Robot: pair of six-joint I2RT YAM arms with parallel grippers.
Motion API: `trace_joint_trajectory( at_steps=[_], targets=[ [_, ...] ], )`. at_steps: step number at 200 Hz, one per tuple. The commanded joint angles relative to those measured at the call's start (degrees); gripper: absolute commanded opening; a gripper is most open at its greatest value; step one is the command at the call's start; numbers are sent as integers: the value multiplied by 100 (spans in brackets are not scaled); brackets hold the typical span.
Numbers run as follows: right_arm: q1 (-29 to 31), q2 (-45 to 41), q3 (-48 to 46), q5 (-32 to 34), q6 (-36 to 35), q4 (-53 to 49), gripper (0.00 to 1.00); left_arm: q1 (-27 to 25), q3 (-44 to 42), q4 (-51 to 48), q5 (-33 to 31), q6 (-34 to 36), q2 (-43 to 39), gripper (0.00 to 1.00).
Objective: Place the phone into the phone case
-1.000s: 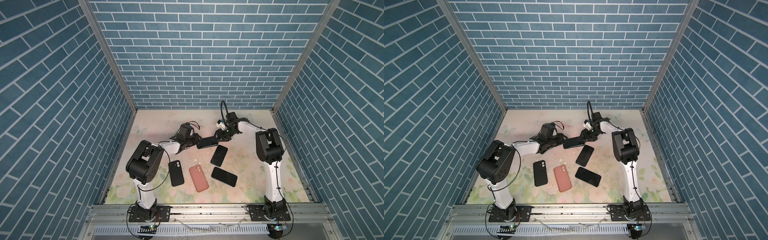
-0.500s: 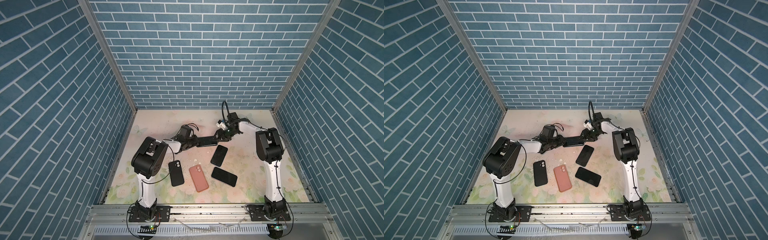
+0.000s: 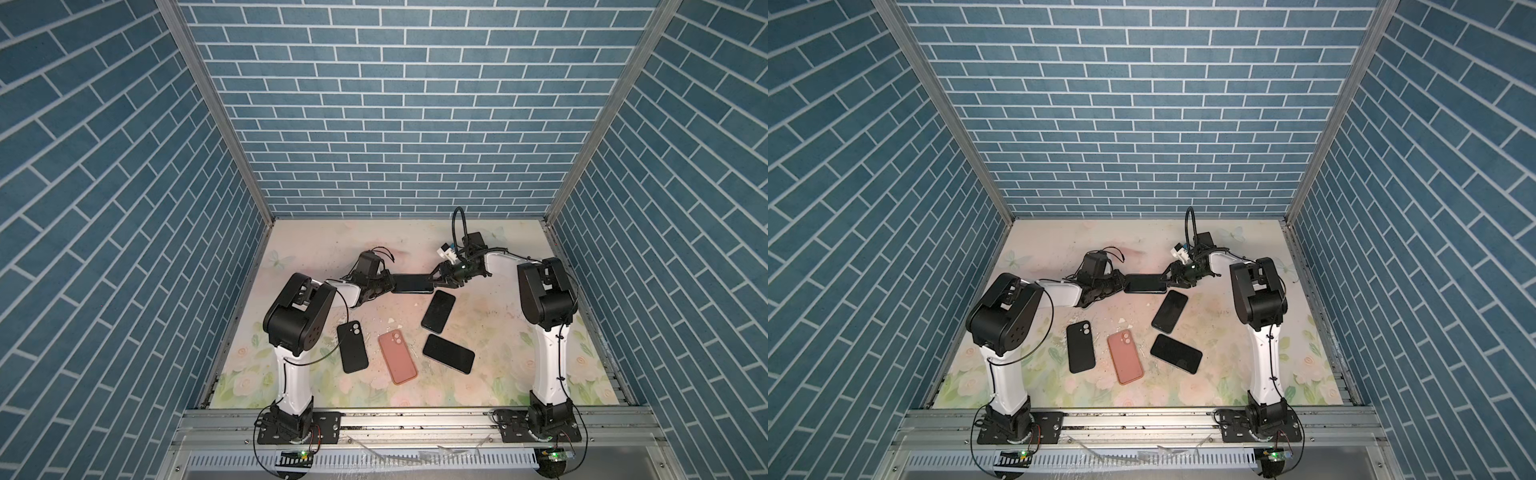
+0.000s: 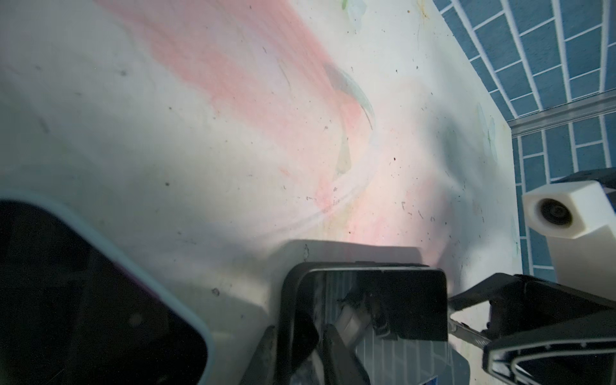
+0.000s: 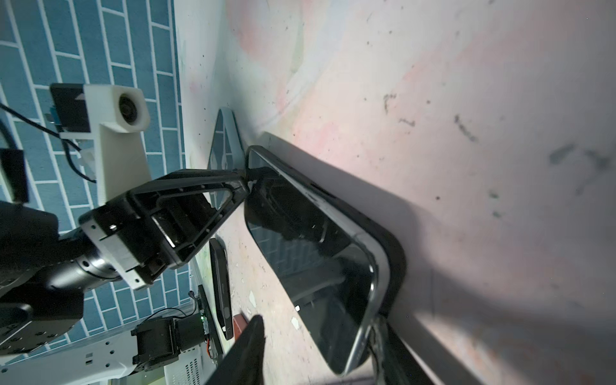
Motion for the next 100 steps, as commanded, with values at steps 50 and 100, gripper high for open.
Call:
trace_joint_trajectory(
  at_steps=[50,100],
  targets=[
    [60,-397,-116,-632,284,683,46,-93,-197,-89,426,1,202,26],
    [61,-447,-303,-797,655,1277,41,-79,-126,-68,506,-23,238,26]
  ],
)
